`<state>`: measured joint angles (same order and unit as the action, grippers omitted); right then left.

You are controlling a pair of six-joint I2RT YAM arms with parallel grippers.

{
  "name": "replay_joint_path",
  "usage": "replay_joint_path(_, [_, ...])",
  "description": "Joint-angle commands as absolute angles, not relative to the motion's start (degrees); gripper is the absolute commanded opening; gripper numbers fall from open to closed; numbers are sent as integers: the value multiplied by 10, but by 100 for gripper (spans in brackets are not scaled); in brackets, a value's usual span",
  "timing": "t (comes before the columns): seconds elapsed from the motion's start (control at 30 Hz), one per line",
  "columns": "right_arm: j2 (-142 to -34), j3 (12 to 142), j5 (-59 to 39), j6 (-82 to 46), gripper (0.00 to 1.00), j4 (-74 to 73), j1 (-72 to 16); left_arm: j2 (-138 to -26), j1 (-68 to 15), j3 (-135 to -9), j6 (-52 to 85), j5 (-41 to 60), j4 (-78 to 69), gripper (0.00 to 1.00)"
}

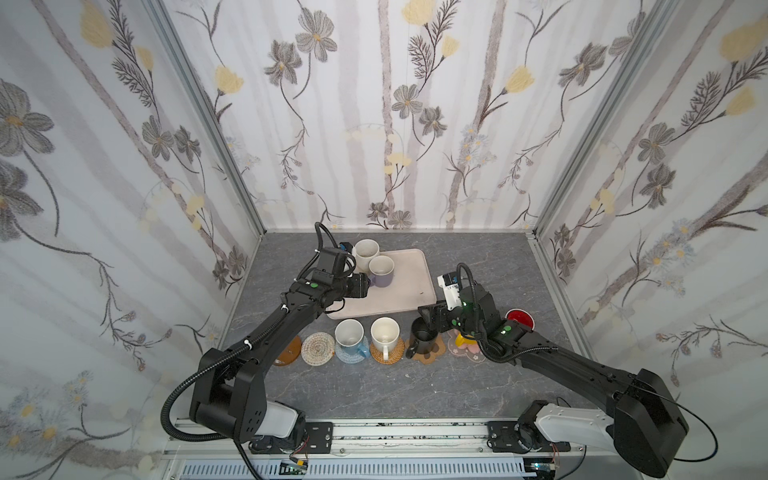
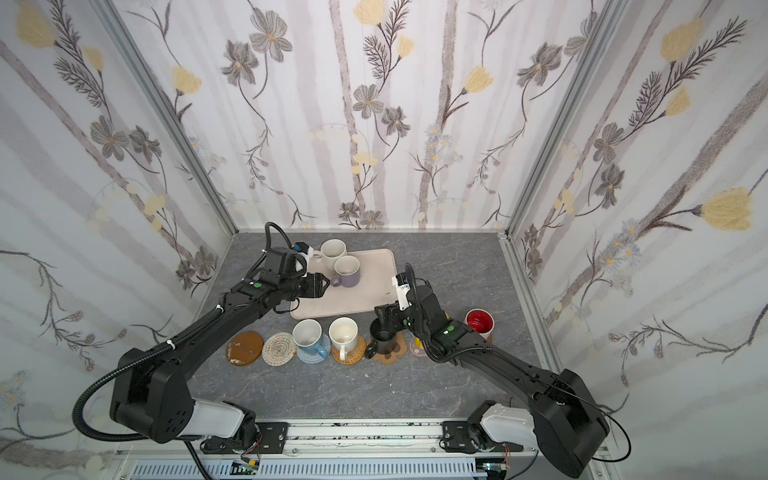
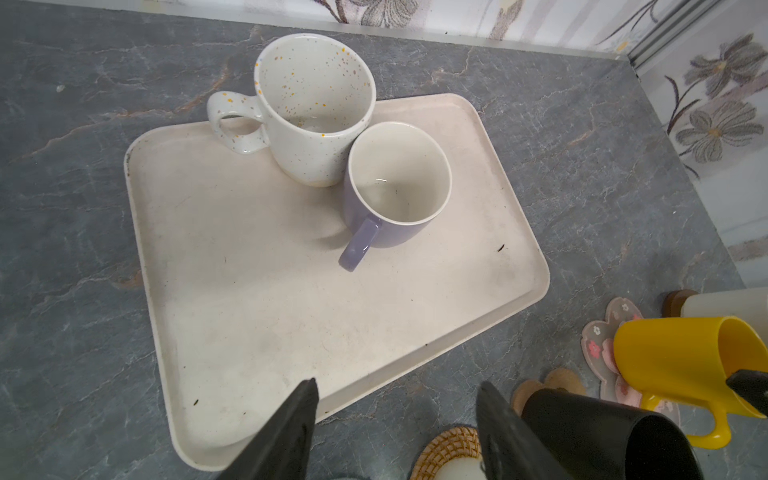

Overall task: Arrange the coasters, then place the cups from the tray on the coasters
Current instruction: 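Open and raise the right gripper while moving the left gripper over the tray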

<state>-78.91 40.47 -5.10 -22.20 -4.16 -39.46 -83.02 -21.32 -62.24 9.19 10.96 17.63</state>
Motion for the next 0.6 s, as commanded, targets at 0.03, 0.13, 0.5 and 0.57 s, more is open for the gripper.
replay_joint_path(0.03, [-780, 386, -72, -216, 73, -111, -392, -871, -211, -655, 11, 142, 182, 61])
replay_joint_path(0.13, [-768, 376, -76, -217, 73, -116, -391, -908, -211, -680, -12, 149, 185, 60])
replay_joint_path(0.5, [-704, 353, -62, -213, 73, -119, -391, -1014, -210, -737, -95, 100, 192, 56])
replay_joint_path(0.57, [-704, 353, -63, -214, 73, -120, -391, -1033, -209, -765, -100, 96, 193, 60])
